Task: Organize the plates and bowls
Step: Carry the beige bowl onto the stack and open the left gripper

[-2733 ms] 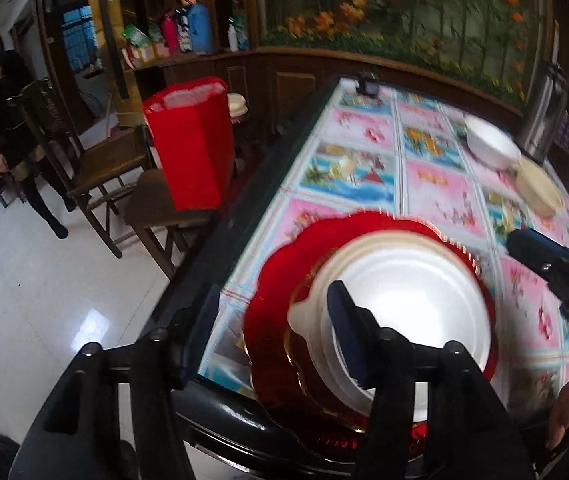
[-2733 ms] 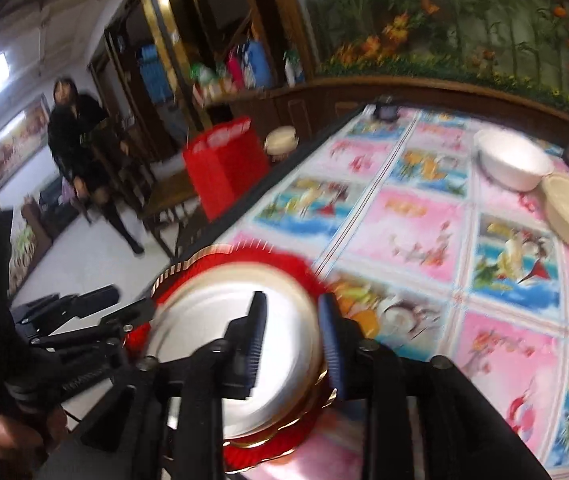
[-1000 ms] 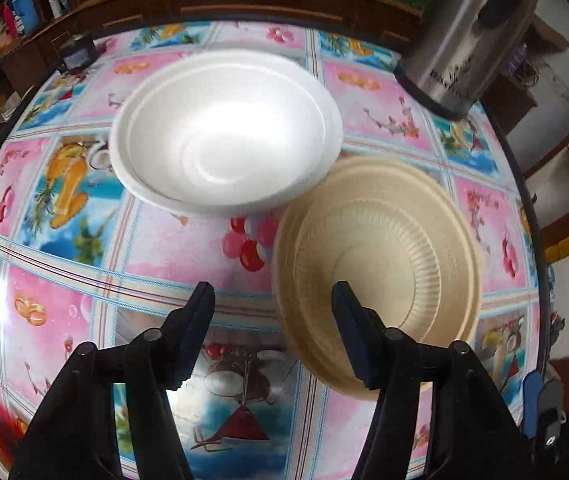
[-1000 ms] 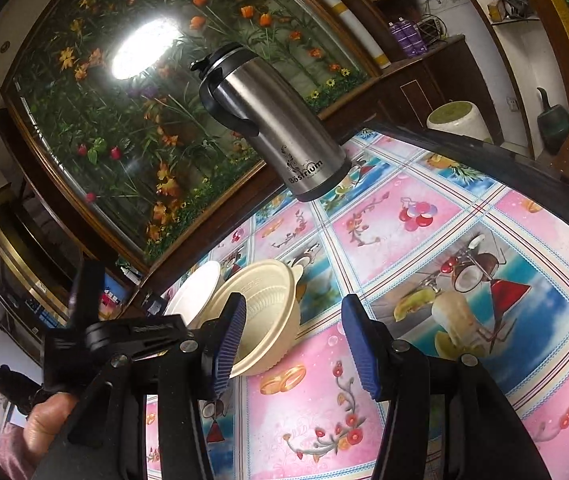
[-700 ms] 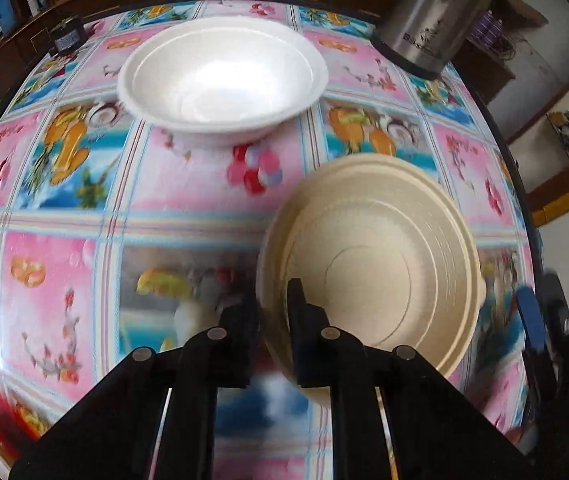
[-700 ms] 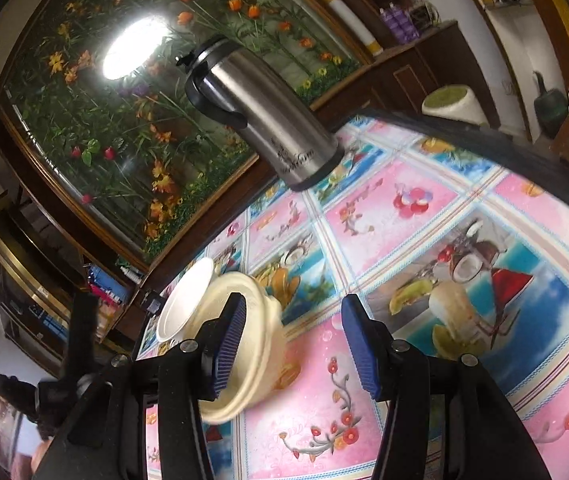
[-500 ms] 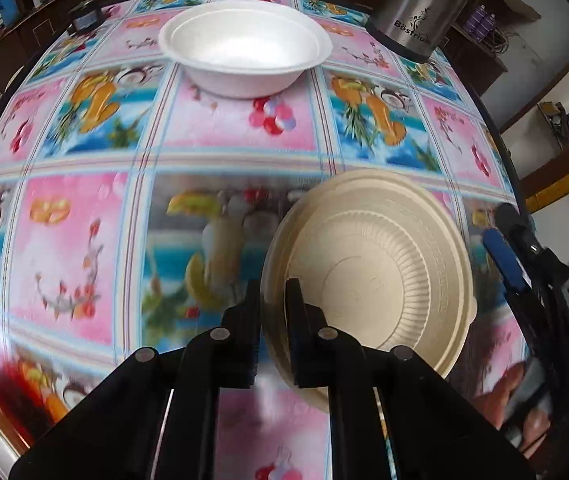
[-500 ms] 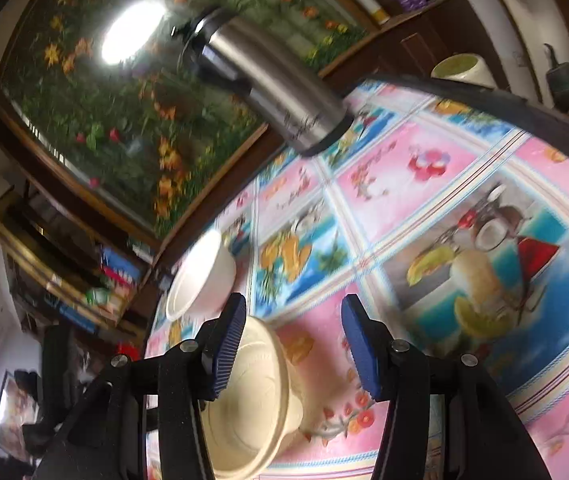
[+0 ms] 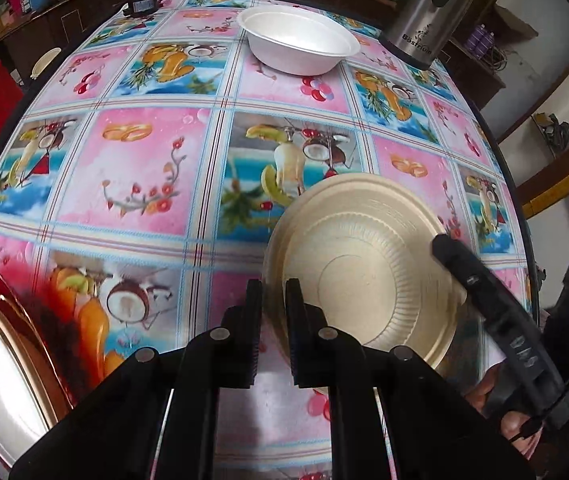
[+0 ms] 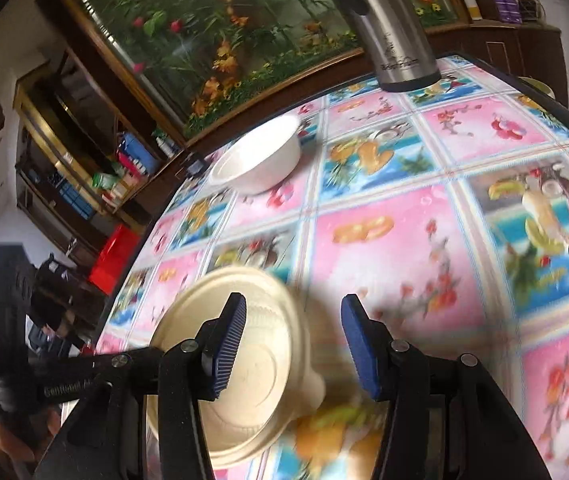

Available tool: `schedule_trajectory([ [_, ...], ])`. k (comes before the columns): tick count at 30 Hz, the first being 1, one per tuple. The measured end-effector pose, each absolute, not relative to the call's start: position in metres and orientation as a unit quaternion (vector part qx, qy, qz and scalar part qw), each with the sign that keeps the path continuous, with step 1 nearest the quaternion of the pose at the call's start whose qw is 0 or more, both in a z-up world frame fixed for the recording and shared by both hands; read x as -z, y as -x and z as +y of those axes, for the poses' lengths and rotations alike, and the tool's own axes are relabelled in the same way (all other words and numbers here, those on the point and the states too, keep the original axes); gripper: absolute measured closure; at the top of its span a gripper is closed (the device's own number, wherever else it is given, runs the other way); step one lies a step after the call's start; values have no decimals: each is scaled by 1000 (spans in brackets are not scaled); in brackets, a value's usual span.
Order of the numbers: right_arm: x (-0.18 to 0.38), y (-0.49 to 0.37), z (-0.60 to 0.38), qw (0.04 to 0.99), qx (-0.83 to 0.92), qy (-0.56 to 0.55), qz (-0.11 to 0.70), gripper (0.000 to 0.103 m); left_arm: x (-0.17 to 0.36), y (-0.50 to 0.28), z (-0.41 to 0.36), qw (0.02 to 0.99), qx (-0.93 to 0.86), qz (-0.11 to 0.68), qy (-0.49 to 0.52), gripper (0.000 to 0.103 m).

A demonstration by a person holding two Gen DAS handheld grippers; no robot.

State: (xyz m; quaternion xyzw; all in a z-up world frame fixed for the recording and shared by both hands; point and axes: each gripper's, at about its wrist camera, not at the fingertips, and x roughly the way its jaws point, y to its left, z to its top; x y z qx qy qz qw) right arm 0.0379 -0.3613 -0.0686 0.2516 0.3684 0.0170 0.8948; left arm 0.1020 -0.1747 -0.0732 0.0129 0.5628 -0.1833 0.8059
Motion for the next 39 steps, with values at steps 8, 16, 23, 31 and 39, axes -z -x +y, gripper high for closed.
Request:
schedule_trajectory([
  [8, 79, -32, -336, 871, 3, -230, 434, 70, 73, -81, -157, 809, 196, 554, -7, 94],
  [16, 75, -18, -314, 857, 19, -231, 459, 84, 70, -60, -126, 826, 195, 529, 0, 94],
  [23, 22, -3, -276, 883, -12, -204, 423, 85, 23, -40, -82, 861, 198, 468, 27, 93],
  [31, -37, -16, -185, 910, -95, -162, 369, 85, -40, -16, 15, 921, 130, 362, 62, 93],
  [39, -11, -42, -78, 893, -168, -119, 400, 85, -21, -16, 92, 928, 44, 360, 87, 92],
])
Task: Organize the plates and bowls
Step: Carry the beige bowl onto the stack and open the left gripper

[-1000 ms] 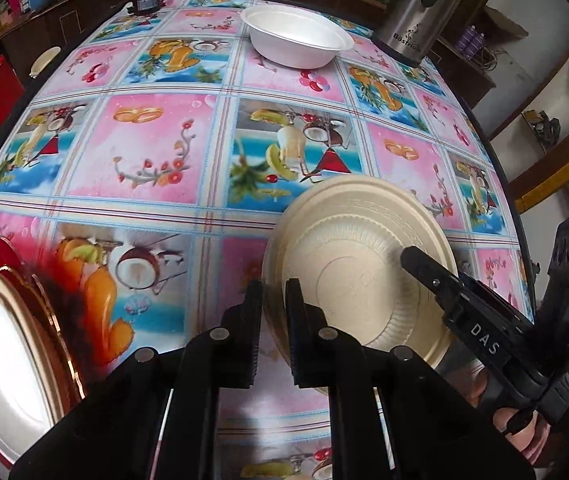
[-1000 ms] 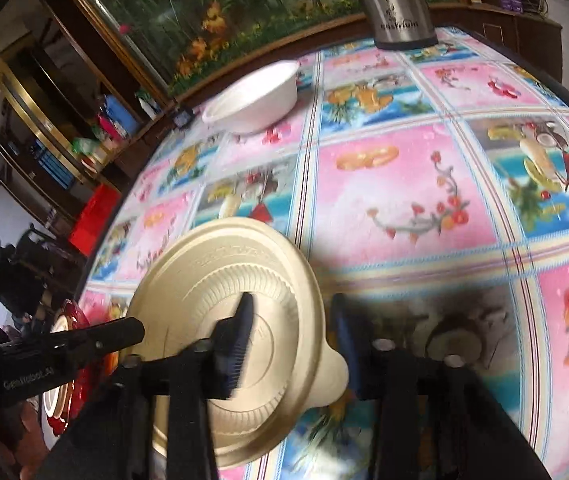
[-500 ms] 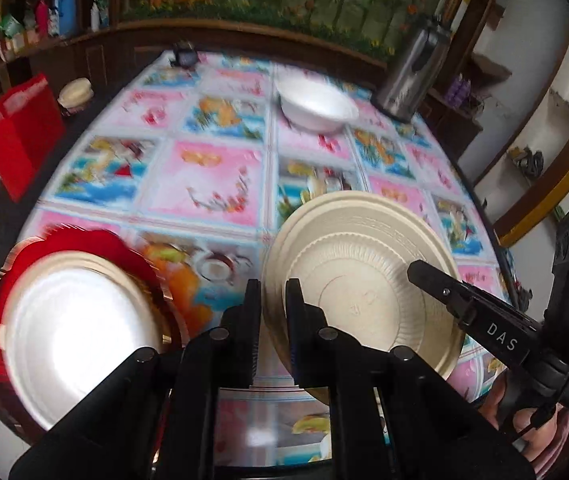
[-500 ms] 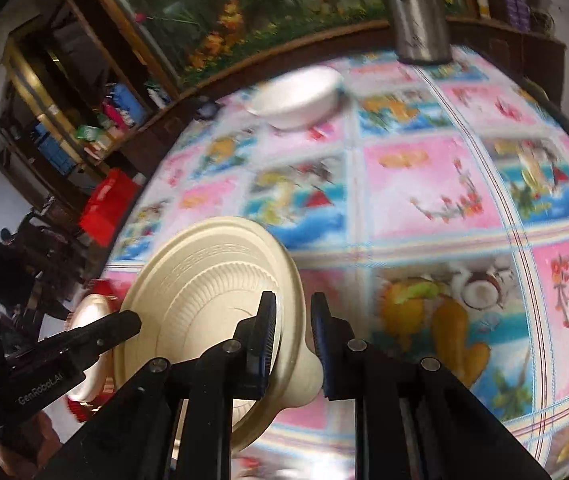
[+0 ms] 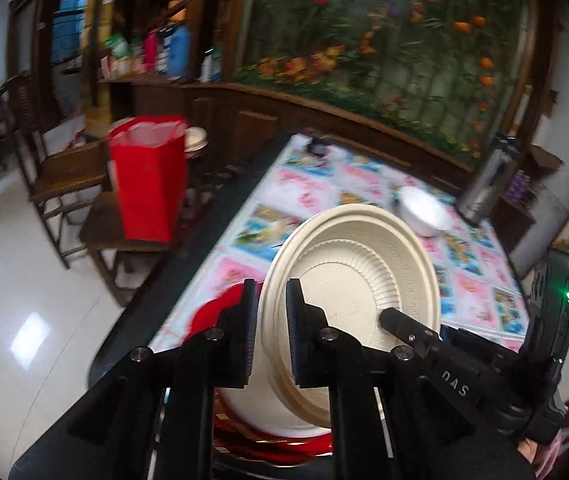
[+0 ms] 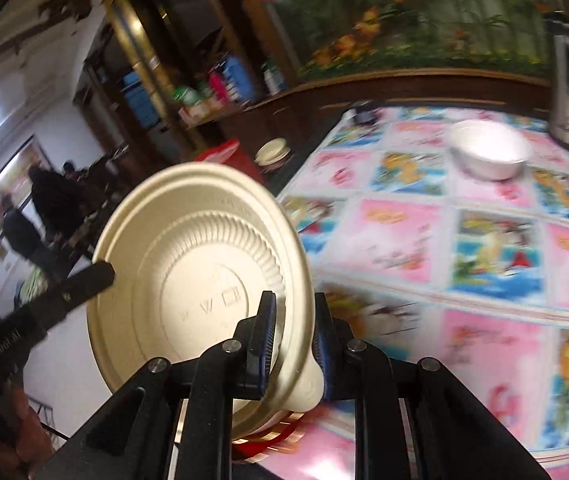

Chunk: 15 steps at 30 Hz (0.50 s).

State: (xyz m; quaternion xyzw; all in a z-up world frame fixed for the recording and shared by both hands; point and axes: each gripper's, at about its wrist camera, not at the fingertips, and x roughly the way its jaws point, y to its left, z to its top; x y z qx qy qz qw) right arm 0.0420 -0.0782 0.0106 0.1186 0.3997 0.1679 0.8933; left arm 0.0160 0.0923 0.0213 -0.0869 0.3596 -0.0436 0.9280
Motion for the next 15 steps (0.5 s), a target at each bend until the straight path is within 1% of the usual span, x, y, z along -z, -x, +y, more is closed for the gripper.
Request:
schedule_trajectory([
  [4, 9, -51, -51, 884, -176, -111, 419, 85, 5, -27, 104, 920, 23, 382, 85, 91],
  [10, 27, -57, -36, 877, -173, -93, 439, 85, 26, -32, 116, 908, 22, 407, 95, 91],
  [12, 30, -56, -35, 877, -173, -88, 440, 82, 30, -32, 117, 906, 20, 411, 96, 91],
  [13, 30, -55, -34, 878, -176, -82, 437, 81, 30, -30, 118, 907, 17, 411, 95, 88],
  [15, 29, -52, -31, 882, -180, -72, 429, 80, 28, -27, 121, 910, 3, 405, 88, 85],
])
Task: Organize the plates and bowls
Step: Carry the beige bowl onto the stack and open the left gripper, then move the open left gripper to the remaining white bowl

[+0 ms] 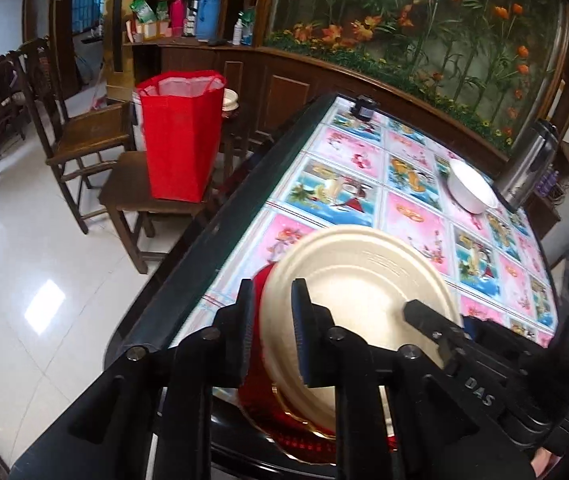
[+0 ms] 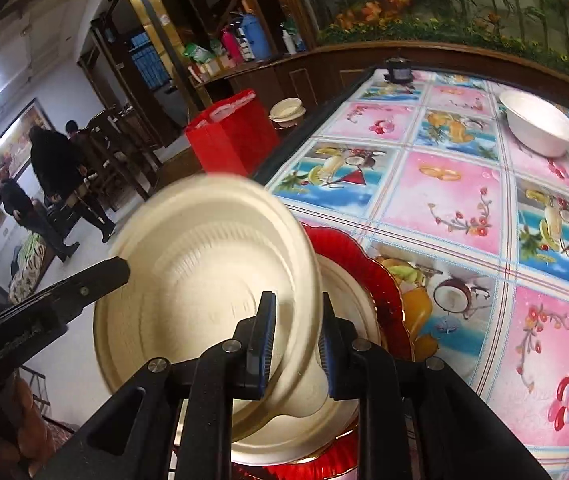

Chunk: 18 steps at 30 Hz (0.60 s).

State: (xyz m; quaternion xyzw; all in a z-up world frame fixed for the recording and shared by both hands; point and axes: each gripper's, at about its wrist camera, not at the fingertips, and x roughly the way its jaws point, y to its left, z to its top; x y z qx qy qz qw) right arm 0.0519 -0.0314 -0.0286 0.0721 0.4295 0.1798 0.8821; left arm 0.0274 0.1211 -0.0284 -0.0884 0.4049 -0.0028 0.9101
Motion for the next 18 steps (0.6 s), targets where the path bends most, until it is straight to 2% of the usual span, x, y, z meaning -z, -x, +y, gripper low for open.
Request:
schedule_trajectory([
  [5, 16, -45, -30, 896, -188, -35, 401, 75, 17, -14, 136, 922, -28, 378, 79, 67],
  [10, -5, -48, -62, 910, -179, -70, 368, 74, -8, -2, 142, 940, -54, 329, 72, 64],
  [14, -20, -52, -103, 919, -156, -109, 346, 69, -30, 5, 131, 956, -55, 284, 55, 47],
  [18, -28, -60, -145, 928, -117, -136, 327, 67, -41, 1, 104, 961, -24, 274, 32, 45],
])
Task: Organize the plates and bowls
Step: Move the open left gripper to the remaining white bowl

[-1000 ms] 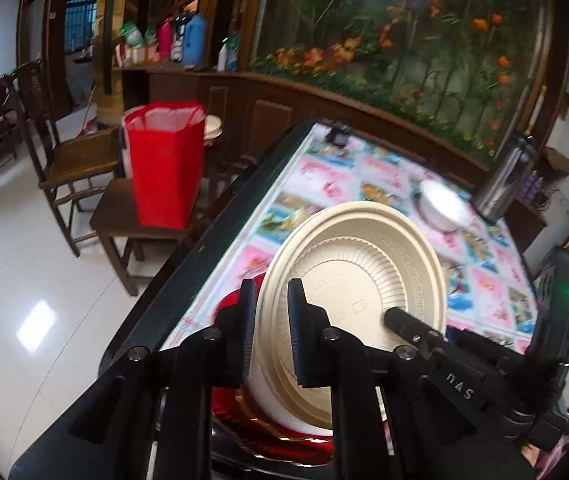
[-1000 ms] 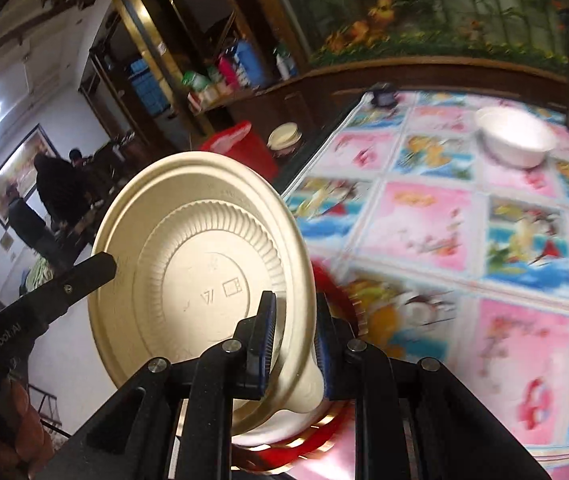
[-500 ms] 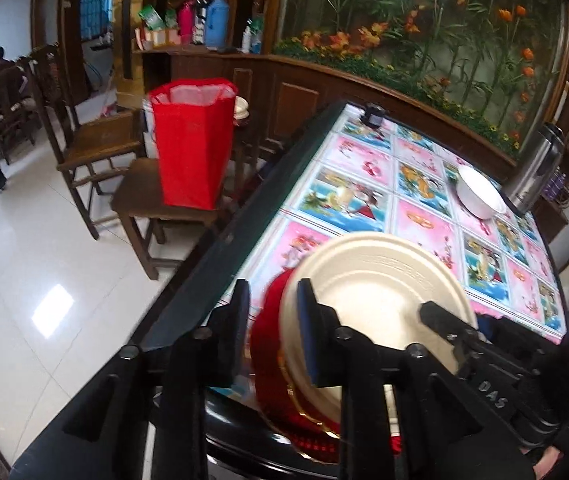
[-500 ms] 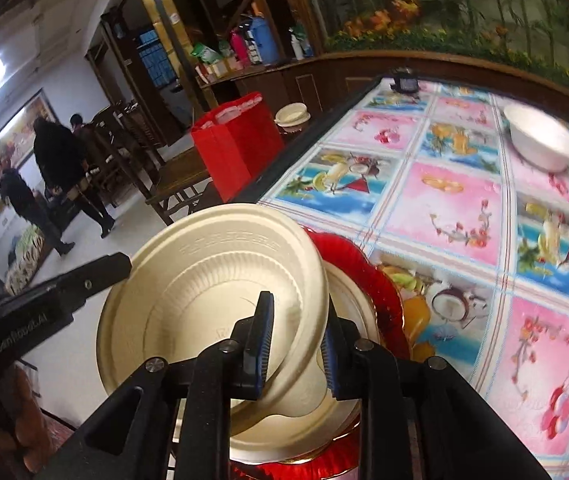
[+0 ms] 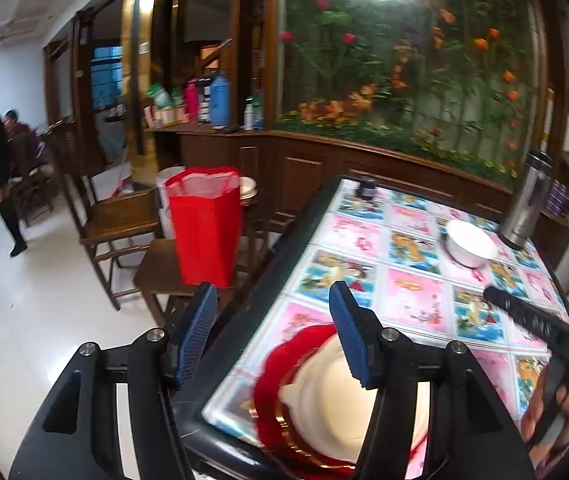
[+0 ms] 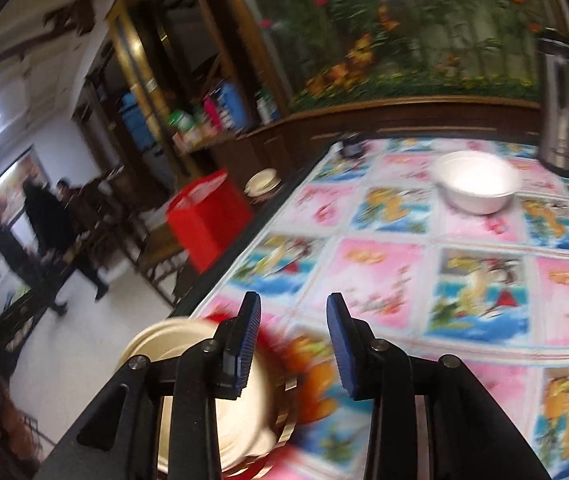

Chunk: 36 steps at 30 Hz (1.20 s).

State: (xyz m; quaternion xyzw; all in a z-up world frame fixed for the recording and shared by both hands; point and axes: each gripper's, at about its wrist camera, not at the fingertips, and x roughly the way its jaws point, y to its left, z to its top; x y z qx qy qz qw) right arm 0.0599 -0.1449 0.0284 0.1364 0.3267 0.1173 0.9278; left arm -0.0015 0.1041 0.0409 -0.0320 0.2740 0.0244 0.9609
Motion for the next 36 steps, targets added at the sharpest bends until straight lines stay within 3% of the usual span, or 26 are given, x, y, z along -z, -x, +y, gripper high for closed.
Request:
schedule_trajectory([
  [9, -19, -82, -254, 938, -28, -197, 283, 62, -47, -20, 45, 950, 36, 310, -1, 45],
  [15, 3, -88, -312, 958, 21, -173, 229, 58, -62, -48, -3, 939, 73, 335, -4, 46],
  [19, 32, -89, -366, 947, 53, -233, 215, 54, -72, -74, -43, 933, 92, 347, -11, 46],
  [30, 55, -95, -444, 897, 86, -368, 230, 52, -74, -214, -138, 921, 74, 382, -14, 46],
  [36, 62, -91, -460, 877, 100, -413, 226, 52, -39, -277, -179, 906, 50, 421, 6, 46],
])
